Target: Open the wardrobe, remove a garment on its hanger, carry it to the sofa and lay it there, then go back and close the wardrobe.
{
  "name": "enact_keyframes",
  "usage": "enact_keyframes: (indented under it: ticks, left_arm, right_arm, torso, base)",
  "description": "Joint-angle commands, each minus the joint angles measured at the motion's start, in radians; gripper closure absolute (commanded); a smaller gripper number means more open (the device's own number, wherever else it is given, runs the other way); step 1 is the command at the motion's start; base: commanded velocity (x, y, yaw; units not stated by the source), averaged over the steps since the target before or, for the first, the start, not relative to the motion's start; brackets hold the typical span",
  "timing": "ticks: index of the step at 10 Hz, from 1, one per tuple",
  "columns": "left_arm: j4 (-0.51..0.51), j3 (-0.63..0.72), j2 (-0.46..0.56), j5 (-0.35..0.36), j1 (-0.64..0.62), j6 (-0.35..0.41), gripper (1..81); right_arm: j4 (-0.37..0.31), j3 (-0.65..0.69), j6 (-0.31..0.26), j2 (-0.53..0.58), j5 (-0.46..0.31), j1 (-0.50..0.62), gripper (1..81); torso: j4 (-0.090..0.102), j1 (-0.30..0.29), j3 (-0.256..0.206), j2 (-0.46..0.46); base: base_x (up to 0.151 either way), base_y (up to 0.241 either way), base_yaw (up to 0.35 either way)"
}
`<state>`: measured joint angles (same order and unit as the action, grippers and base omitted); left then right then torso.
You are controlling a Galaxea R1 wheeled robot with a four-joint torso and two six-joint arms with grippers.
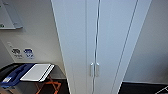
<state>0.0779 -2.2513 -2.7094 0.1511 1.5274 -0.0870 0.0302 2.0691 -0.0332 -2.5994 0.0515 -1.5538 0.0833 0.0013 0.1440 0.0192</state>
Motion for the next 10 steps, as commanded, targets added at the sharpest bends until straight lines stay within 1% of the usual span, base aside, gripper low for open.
enact_keyframes:
  ticks: [1,7,10]
  left_arm:
    - [0.006,0.013,0.02,-0.053,-0.026,-0.002,1.0]
    - [0.007,0.013,0.019,-0.053,-0.026,0.0,1.0]
    - [0.008,0.015,0.019,-0.054,-0.026,0.0,1.0]
  right_arm:
    - [-0.001,-0.034,-0.005,0.026,-0.062,0.028,1.0]
    - [-0.001,-0.035,-0.005,0.028,-0.062,0.031,1.0]
    - [-0.004,-0.052,-0.004,0.037,-0.064,0.05,1.0]
  torso:
    - [0.0,0.0,0.0,0.0]
    - [0.0,0.001,0.0,0.0]
    - [0.0,0.002,0.0,0.0]
  base:
    - [0.095,0.0,0.0]
    - [0.085,0.0,0.0]
    - [0.0,0.0,0.0]
